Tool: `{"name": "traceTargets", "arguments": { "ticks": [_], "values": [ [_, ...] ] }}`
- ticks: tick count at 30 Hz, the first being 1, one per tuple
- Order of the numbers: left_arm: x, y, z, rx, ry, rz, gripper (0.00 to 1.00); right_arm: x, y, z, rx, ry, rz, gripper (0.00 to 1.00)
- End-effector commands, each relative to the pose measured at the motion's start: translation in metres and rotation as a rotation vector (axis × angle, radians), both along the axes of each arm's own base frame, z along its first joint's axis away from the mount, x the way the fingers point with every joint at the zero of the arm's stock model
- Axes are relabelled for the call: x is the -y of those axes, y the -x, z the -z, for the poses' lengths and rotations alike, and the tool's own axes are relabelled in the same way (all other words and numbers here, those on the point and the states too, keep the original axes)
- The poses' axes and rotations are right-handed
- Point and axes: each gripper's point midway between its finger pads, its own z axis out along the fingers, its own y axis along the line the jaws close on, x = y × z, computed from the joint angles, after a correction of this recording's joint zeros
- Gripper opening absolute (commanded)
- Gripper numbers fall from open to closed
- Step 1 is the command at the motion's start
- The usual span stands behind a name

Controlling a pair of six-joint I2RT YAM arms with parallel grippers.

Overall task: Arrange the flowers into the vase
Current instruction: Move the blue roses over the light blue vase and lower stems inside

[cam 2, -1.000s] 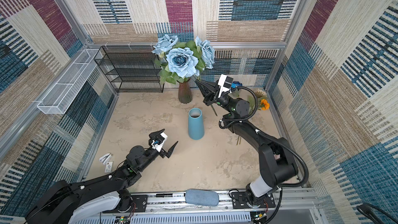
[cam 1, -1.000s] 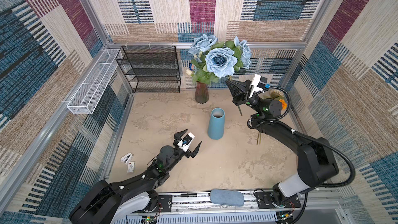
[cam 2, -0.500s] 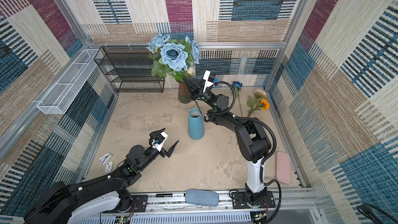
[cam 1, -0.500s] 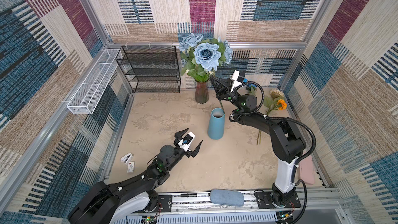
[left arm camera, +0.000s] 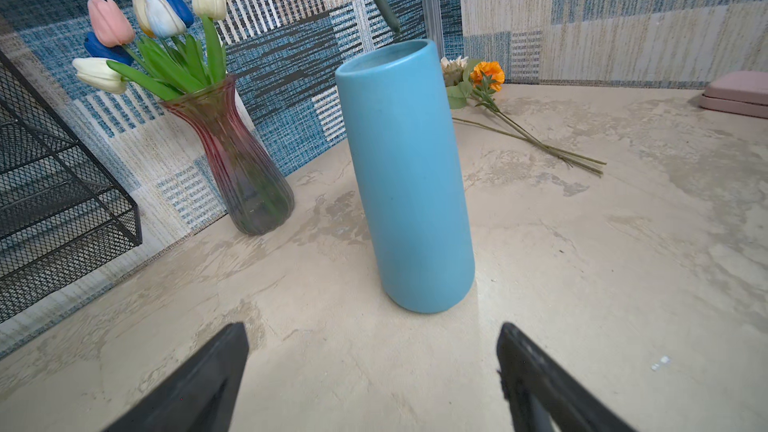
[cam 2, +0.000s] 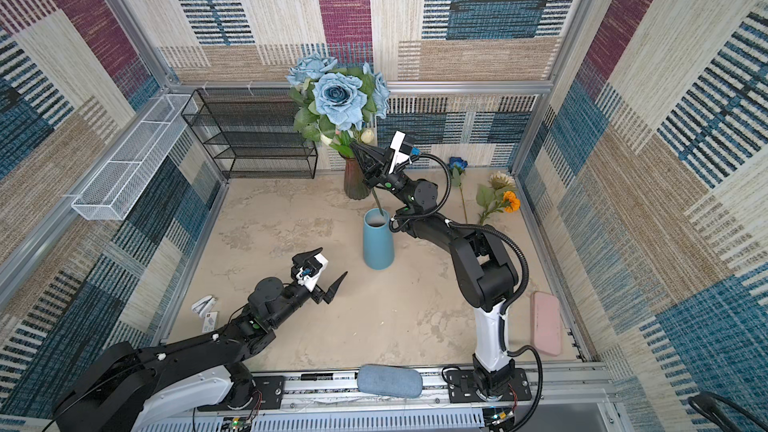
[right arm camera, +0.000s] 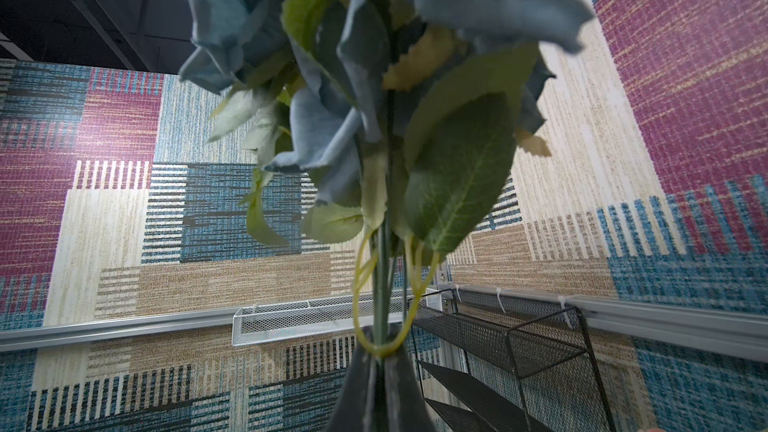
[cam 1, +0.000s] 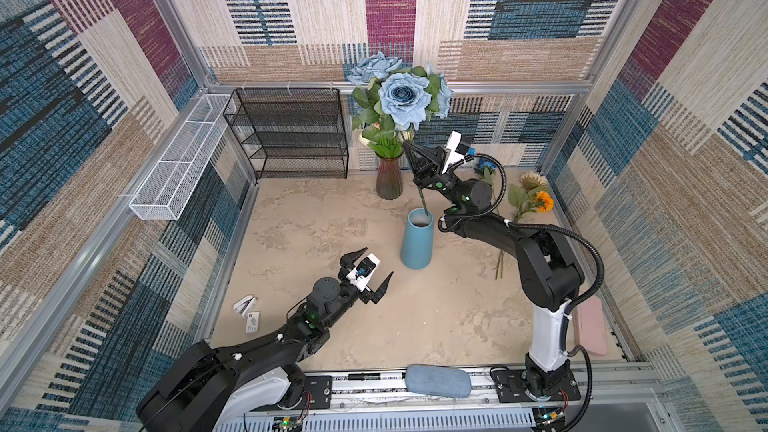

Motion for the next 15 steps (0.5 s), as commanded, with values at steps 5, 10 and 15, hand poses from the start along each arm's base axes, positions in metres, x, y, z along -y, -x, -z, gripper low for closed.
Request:
{"name": "traceTargets", "arguments": {
  "ticks": [5,10,15],
  "values": [
    [0.004,0.0,-0.006,0.016,0.001,0.017,0.96,0.023,0.046,-0.02,0.23,-0.127,0.007,0.0],
    [0.005,0.0,-0.005,0.013,-0.003,0.019,0.96,0.022,0.048,-0.007,0.221,-0.086,0.035,0.0],
    [0.005,-0.001,-0.004,0.012,-0.006,0.02,0.96,0.02,0.053,-0.002,0.22,-0.032,0.057,0.0]
  ]
}}
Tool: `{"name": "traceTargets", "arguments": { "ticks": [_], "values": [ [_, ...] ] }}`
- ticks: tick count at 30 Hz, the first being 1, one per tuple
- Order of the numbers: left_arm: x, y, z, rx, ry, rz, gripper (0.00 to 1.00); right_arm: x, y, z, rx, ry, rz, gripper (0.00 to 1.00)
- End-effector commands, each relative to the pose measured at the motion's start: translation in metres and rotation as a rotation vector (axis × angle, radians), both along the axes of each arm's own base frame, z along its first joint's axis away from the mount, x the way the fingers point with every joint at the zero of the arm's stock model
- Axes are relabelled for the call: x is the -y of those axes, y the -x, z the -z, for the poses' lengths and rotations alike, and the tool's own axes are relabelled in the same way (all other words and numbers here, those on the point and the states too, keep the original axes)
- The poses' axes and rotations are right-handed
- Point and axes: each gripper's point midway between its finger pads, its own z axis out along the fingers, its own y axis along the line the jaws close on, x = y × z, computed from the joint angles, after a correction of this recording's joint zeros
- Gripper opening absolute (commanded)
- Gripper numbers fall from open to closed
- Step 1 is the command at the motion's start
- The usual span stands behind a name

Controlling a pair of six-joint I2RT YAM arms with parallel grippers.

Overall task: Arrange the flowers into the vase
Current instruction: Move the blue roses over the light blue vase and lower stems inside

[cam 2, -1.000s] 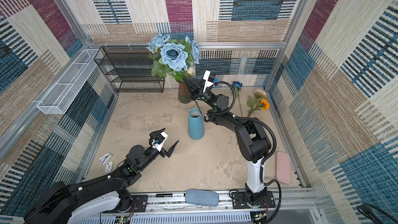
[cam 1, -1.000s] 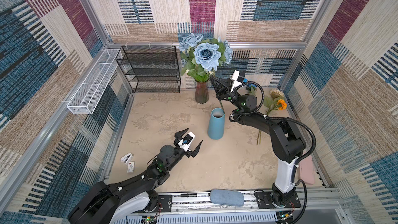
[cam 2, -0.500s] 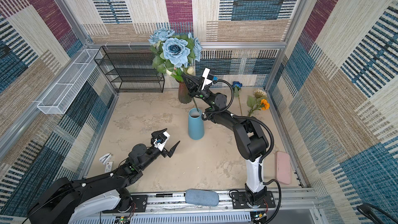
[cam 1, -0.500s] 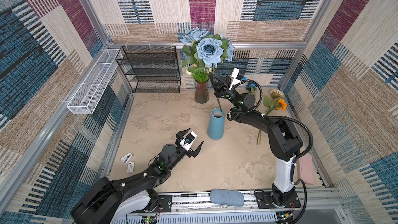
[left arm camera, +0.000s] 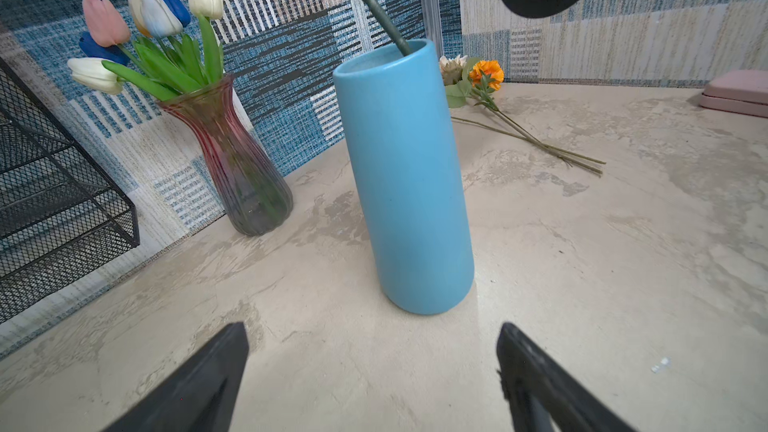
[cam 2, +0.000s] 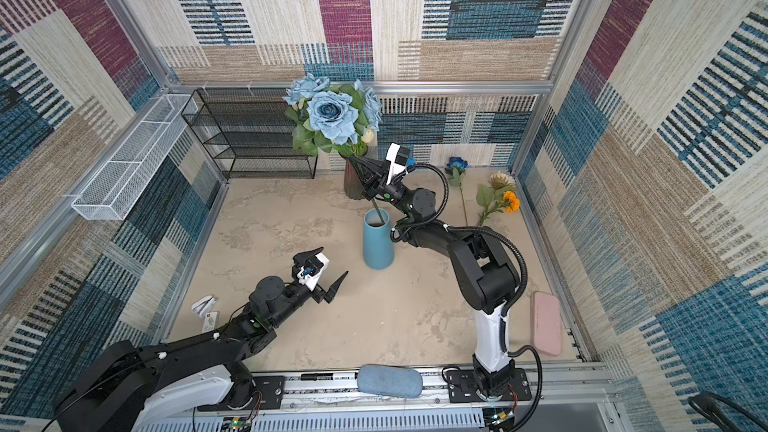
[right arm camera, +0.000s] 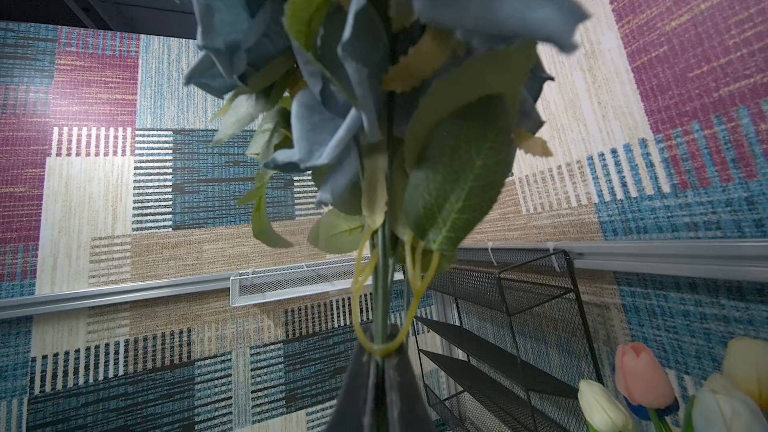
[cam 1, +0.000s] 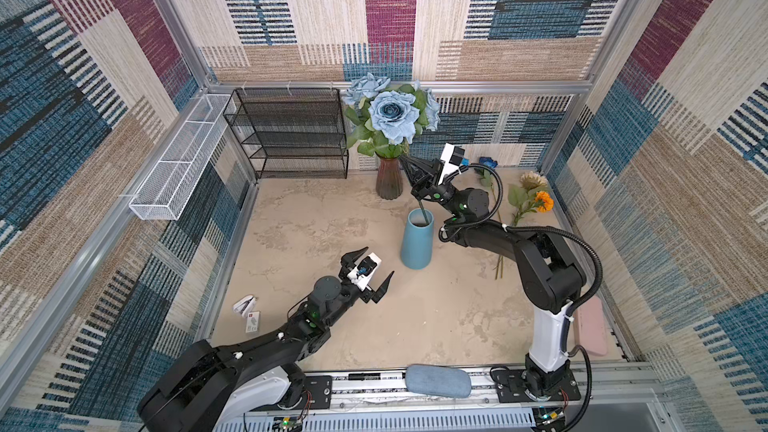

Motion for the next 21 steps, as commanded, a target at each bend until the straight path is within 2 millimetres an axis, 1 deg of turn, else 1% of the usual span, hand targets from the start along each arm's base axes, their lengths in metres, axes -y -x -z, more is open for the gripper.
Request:
{"name": "traceTargets", "arguments": {
  "ticks": [1,7,10,15,18,20,21],
  "values": [
    [0.003,0.001,-0.003,0.013,-0.003,0.017,0.96,0.022,0.047,-0.038,0.263,-0.09,0.023,0.0],
    [0.004,0.001,-0.003,0.015,-0.005,0.02,0.96,0.023,0.046,-0.032,0.249,-0.037,0.073,0.0],
    [0.003,0.001,-0.003,0.016,-0.005,0.018,0.96,0.021,0.045,-0.028,0.243,-0.015,0.08,0.01],
    [0.003,0.001,-0.003,0.015,-0.007,0.019,0.95,0.025,0.044,-0.02,0.231,-0.003,0.101,0.05],
    [0.004,0.001,-0.003,0.014,-0.008,0.019,0.95,0.026,0.043,-0.019,0.233,0.007,0.108,0.06],
    [0.004,0.0,-0.002,0.014,-0.01,0.02,0.95,0.026,0.043,-0.018,0.235,0.007,0.109,0.09],
    [0.004,0.0,-0.002,0.013,-0.011,0.019,0.95,0.026,0.042,-0.018,0.235,0.006,0.109,0.08]
  ]
}}
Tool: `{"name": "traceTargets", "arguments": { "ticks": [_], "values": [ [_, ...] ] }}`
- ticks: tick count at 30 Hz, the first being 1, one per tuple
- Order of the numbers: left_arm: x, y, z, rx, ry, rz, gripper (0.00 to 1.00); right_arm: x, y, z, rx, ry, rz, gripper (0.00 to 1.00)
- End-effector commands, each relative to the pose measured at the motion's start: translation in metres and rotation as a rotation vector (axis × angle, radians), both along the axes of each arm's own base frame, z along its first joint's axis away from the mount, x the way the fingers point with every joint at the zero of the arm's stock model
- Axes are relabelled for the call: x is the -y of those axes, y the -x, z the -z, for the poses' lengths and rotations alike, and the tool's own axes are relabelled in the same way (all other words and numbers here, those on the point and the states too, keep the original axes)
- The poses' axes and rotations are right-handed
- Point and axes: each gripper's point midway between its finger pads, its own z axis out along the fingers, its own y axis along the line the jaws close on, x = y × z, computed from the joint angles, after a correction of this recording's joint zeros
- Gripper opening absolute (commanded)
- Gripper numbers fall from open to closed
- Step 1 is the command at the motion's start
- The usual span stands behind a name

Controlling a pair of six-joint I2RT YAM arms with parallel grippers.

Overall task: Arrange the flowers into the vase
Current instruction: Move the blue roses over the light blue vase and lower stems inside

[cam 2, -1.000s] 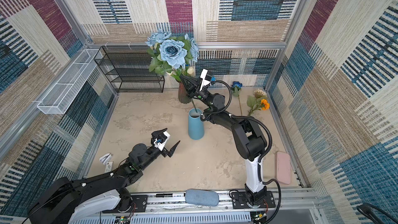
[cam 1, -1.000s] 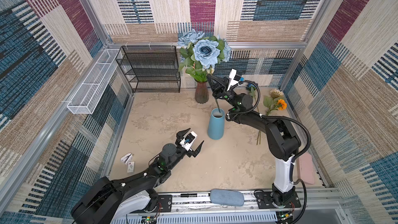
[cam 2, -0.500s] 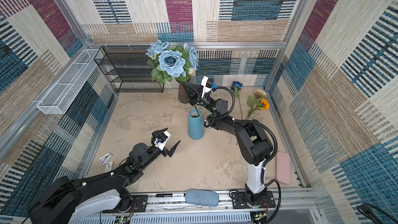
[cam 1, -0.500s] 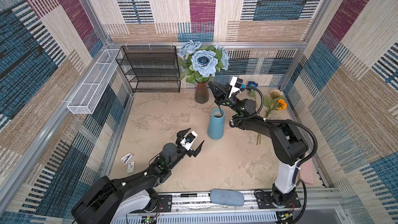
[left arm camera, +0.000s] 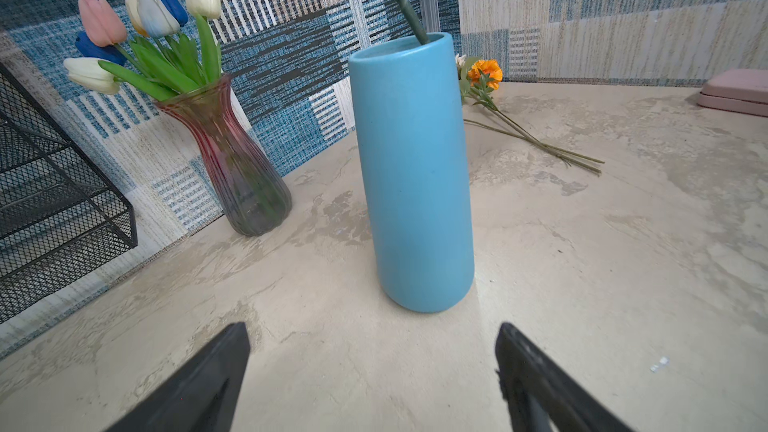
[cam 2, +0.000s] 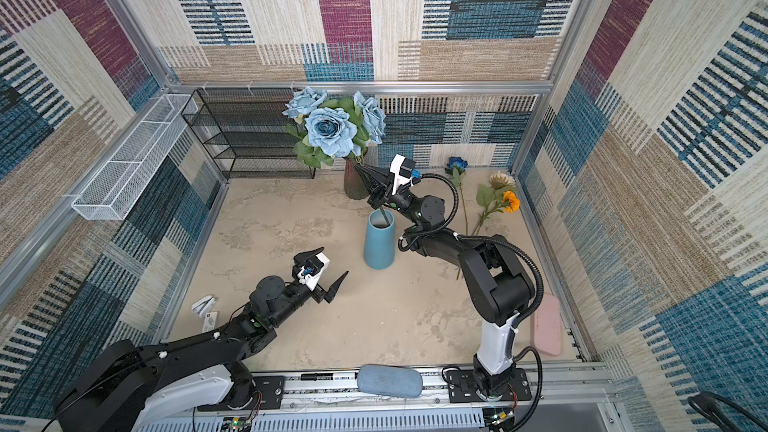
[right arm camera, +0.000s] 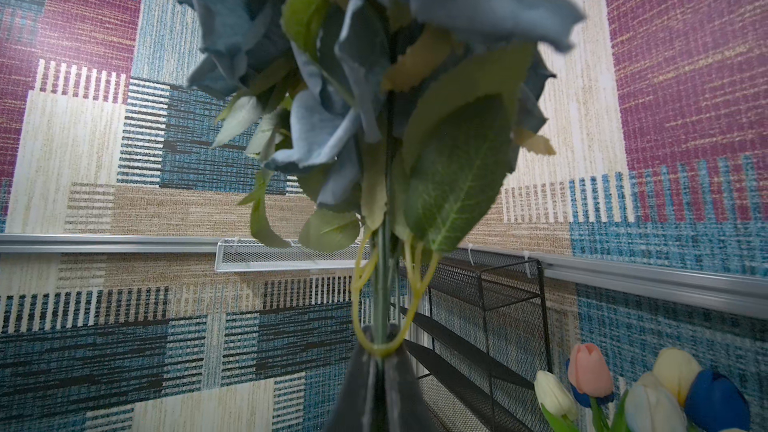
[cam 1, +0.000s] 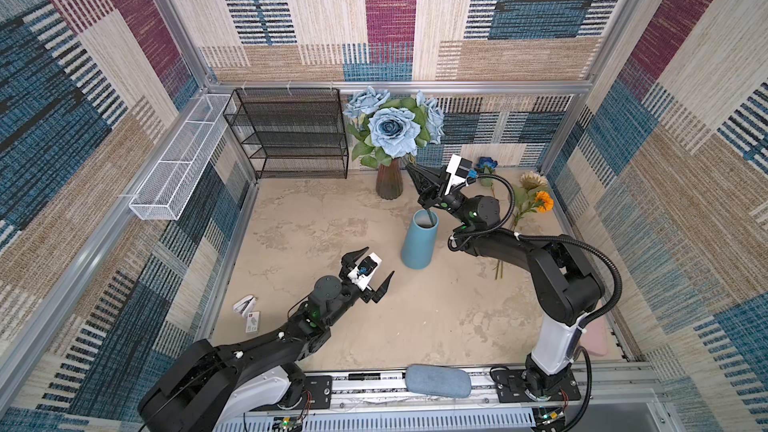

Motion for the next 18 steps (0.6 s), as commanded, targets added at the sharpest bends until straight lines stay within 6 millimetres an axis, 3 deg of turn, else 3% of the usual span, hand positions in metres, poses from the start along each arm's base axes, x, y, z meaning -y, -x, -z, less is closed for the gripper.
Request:
{"name": "traceTargets", "arguments": {
  "ticks": [1,7,18],
  "values": [
    [0.003,0.0,-0.003,0.013,-0.002,0.014,0.95,0.011,0.023,-0.024,0.144,-0.063,-0.004,0.08],
    [0.004,-0.001,-0.003,0.013,-0.002,0.015,0.95,0.004,0.021,-0.022,0.155,-0.06,-0.044,0.12],
    [0.003,-0.001,-0.003,0.015,-0.007,0.013,0.95,0.01,0.026,-0.014,0.167,-0.071,-0.032,0.23]
  ]
}}
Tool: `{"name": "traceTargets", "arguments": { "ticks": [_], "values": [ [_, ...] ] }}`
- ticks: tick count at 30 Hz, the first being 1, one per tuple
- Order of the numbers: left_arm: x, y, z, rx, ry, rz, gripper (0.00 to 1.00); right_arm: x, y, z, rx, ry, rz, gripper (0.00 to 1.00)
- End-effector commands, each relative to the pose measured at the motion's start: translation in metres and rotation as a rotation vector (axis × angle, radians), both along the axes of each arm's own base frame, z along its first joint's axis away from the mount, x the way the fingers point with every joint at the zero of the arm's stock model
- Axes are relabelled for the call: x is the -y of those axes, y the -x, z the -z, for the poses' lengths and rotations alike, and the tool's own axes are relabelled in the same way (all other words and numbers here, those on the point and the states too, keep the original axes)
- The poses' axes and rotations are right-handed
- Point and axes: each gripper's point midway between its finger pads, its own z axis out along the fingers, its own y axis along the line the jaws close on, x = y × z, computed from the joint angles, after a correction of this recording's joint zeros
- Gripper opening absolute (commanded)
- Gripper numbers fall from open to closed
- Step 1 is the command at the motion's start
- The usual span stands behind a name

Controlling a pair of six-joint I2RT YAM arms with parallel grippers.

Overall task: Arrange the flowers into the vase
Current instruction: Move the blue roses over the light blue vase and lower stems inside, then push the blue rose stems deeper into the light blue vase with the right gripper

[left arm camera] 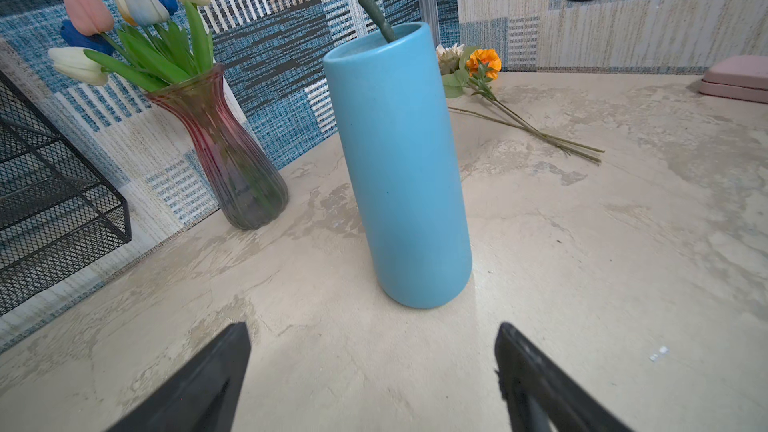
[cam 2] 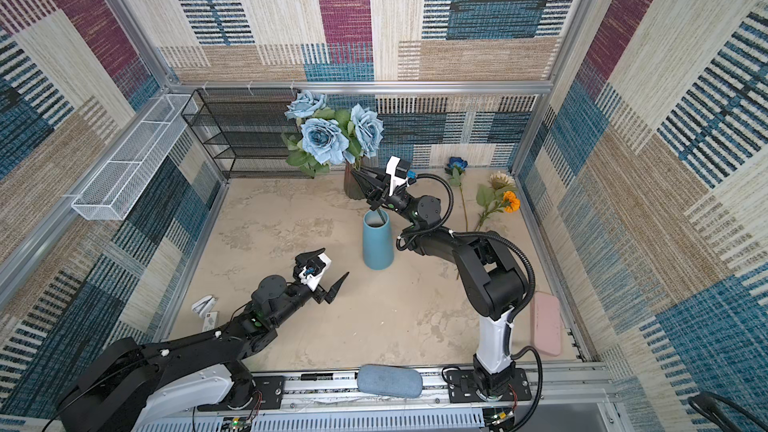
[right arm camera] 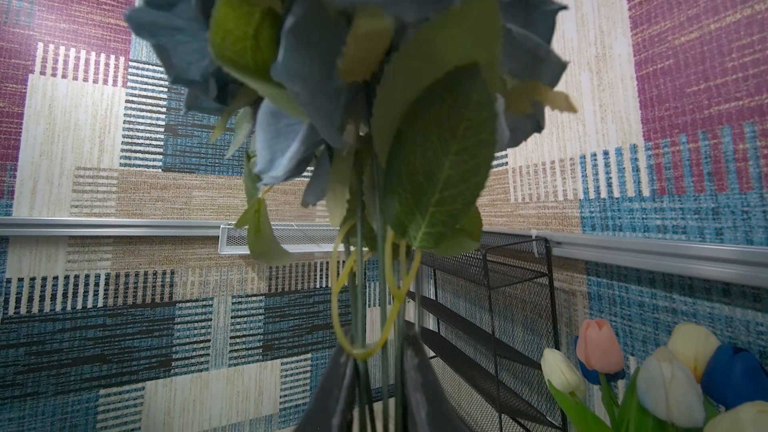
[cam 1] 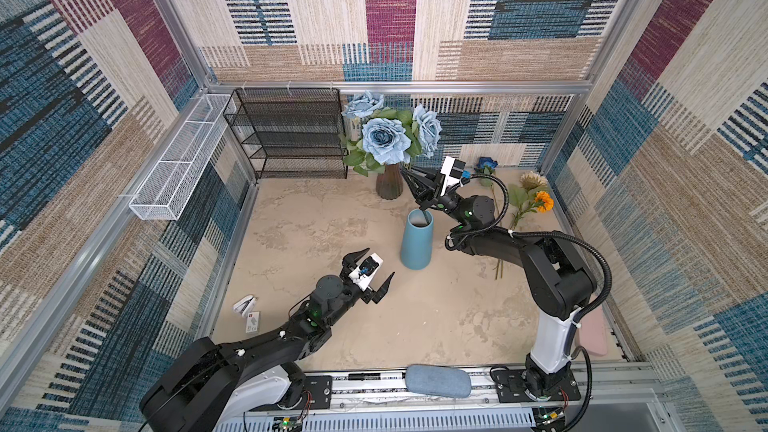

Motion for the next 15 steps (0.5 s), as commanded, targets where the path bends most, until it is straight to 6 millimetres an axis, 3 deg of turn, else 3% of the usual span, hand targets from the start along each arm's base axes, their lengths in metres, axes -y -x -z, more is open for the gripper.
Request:
{"name": "traceTargets", "arguments": {
  "ticks": [1,4,15],
  "values": [
    [0.003,0.0,-0.008,0.027,0.009,0.012,0.95,0.02,0.036,-0.036,0.206,-0.107,-0.001,0.23],
    [0.003,-0.001,-0.007,0.027,0.007,0.012,0.95,0.021,0.037,-0.037,0.21,-0.103,0.006,0.29],
    [0.003,-0.001,-0.007,0.027,0.005,0.009,0.95,0.031,0.041,-0.032,0.209,-0.116,0.021,0.37]
  ]
}}
